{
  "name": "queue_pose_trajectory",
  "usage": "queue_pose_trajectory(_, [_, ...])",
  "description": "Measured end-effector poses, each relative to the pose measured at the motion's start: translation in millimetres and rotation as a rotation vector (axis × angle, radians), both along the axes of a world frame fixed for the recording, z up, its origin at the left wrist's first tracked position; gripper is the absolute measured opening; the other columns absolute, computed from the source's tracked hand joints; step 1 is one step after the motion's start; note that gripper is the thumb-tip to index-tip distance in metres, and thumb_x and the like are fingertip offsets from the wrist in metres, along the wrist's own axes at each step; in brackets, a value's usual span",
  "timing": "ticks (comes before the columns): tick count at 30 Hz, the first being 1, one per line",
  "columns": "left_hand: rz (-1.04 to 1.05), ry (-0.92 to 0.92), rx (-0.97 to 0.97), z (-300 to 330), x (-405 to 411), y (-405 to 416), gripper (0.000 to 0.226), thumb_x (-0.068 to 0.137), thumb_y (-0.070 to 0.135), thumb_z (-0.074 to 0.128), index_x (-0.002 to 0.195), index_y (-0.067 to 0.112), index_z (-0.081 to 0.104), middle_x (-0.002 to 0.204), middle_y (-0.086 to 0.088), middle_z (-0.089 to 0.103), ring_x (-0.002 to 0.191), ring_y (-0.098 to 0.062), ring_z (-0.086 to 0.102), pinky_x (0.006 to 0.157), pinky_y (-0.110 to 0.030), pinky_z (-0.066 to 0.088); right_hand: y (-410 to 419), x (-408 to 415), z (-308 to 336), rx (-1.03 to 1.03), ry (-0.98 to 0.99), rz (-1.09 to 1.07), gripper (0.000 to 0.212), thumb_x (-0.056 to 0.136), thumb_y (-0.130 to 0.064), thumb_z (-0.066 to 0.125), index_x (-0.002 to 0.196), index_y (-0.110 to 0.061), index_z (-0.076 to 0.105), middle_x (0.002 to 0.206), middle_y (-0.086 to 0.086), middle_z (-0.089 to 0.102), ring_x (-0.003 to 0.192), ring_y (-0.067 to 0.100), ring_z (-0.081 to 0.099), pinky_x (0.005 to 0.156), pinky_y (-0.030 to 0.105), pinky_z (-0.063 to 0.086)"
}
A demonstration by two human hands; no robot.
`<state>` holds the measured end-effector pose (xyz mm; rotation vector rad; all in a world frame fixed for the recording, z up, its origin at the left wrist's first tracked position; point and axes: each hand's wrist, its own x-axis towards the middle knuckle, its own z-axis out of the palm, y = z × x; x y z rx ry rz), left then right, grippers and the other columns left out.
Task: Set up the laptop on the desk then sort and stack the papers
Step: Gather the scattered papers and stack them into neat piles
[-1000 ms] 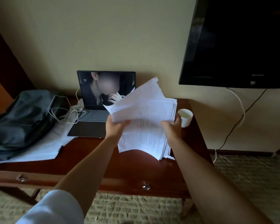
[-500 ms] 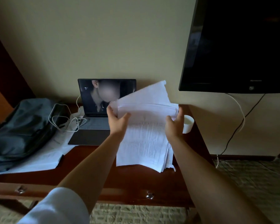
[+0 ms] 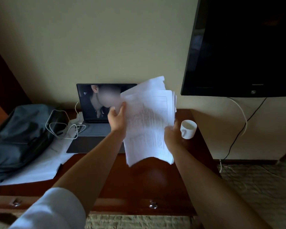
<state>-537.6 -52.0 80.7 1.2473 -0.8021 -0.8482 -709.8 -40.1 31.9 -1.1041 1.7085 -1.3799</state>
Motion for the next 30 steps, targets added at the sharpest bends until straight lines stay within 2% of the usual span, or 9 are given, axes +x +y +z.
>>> queue_pose_trajectory(3, [-0.028, -0.069, -0.012, -2.5, 7.8, 1.0, 0.041, 0.087, 0.047, 0.06, 0.094, 0.007, 0.056, 0.081, -0.006, 0.056, 0.075, -0.022, 0.056, 0.071, -0.041, 0.053, 1.9, 4.4, -8.4, -0.033, 0.017, 0.043, 0.042, 0.085, -0.003, 0.041, 0.121, -0.023, 0.052, 0.083, -0.015, 0.054, 0.083, 0.017, 0.055, 0.077, 0.035, 0.047])
queue_pose_trajectory(6, [0.009, -0.098, -0.059, -7.9, 13.4, 9.4, 0.029, 0.092, 0.043, 0.054, 0.081, 0.016, 0.053, 0.071, 0.001, 0.051, 0.066, -0.015, 0.052, 0.06, -0.03, 0.046, 0.1, 7.5, -14.1, -0.075, -0.02, -0.066, 0.028, 0.085, 0.001, 0.038, 0.1, -0.015, 0.054, 0.073, -0.012, 0.046, 0.076, 0.017, 0.046, 0.072, 0.031, 0.036])
queue_pose_trajectory(10, [0.083, -0.106, -0.106, 7.6, 2.6, 16.5, 0.036, 0.094, 0.04, 0.052, 0.067, 0.021, 0.04, 0.063, 0.004, 0.039, 0.055, -0.009, 0.036, 0.052, -0.022, 0.034, 0.7, 12.9, -9.3, -0.153, -0.064, -0.126, 0.032, 0.084, -0.011, 0.042, 0.114, -0.006, 0.052, 0.088, -0.004, 0.056, 0.084, 0.018, 0.051, 0.078, 0.032, 0.039])
queue_pose_trajectory(14, [0.011, -0.224, -0.1, 2.3, -2.7, 35.9, 0.021, 0.088, 0.038, 0.063, 0.088, 0.026, 0.045, 0.074, 0.006, 0.045, 0.065, -0.007, 0.044, 0.057, -0.016, 0.042, -0.5, 13.7, -7.2, -0.191, -0.073, -0.129, 0.038, 0.09, -0.025, 0.052, 0.125, -0.013, 0.046, 0.112, -0.004, 0.058, 0.102, 0.017, 0.054, 0.092, 0.034, 0.042])
queue_pose_trajectory(17, [-0.027, -0.307, 0.007, -27.1, 10.2, 48.6, 0.06, 0.079, 0.037, 0.074, 0.127, 0.02, 0.042, 0.104, 0.005, 0.053, 0.093, -0.01, 0.054, 0.075, -0.02, 0.048, 3.9, 12.3, -19.0, -0.153, -0.11, -0.096, 0.034, 0.091, -0.015, 0.051, 0.125, -0.015, 0.046, 0.11, -0.002, 0.058, 0.099, 0.019, 0.056, 0.088, 0.036, 0.044])
queue_pose_trajectory(20, [0.022, -0.41, 0.057, -25.9, 20.0, 44.1, 0.04, 0.081, 0.037, 0.073, 0.111, 0.014, 0.057, 0.088, 0.005, 0.056, 0.085, -0.015, 0.055, 0.063, -0.018, 0.046, 2.4, 14.3, -17.4, -0.126, -0.07, -0.071, 0.029, 0.091, -0.011, 0.046, 0.12, -0.016, 0.05, 0.099, 0.001, 0.058, 0.087, 0.021, 0.054, 0.076, 0.031, 0.041])
queue_pose_trajectory(22, [0.017, -0.417, 0.013, -15.6, 25.5, 34.5, 0.031, 0.079, 0.038, 0.074, 0.095, 0.015, 0.06, 0.08, 0.004, 0.058, 0.081, -0.02, 0.059, 0.065, -0.03, 0.054, -3.9, 16.4, -6.7, -0.152, -0.046, -0.074, 0.03, 0.091, -0.014, 0.047, 0.12, -0.015, 0.05, 0.097, -0.001, 0.055, 0.088, 0.018, 0.052, 0.078, 0.028, 0.037])
queue_pose_trajectory(27, [-0.071, -0.475, -0.004, -23.3, 42.4, 29.3, 0.051, 0.069, 0.038, 0.082, 0.112, 0.017, 0.062, 0.109, 0.005, 0.062, 0.1, -0.009, 0.058, 0.076, -0.009, 0.043, -7.8, 21.8, -7.9, -0.179, -0.023, -0.052, 0.038, 0.079, -0.032, 0.045, 0.117, -0.03, 0.052, 0.105, -0.001, 0.06, 0.095, 0.019, 0.057, 0.086, 0.036, 0.045])
queue_pose_trajectory(30, [-0.098, -0.441, 0.098, -38.4, 41.0, 35.0, 0.041, 0.066, 0.033, 0.085, 0.1, 0.017, 0.068, 0.097, 0.005, 0.064, 0.088, -0.008, 0.059, 0.069, -0.011, 0.044, -3.3, 26.2, -22.3, -0.07, 0.006, -0.052, 0.036, 0.084, -0.026, 0.046, 0.119, -0.027, 0.053, 0.089, 0.0, 0.057, 0.086, 0.022, 0.055, 0.084, 0.04, 0.047])
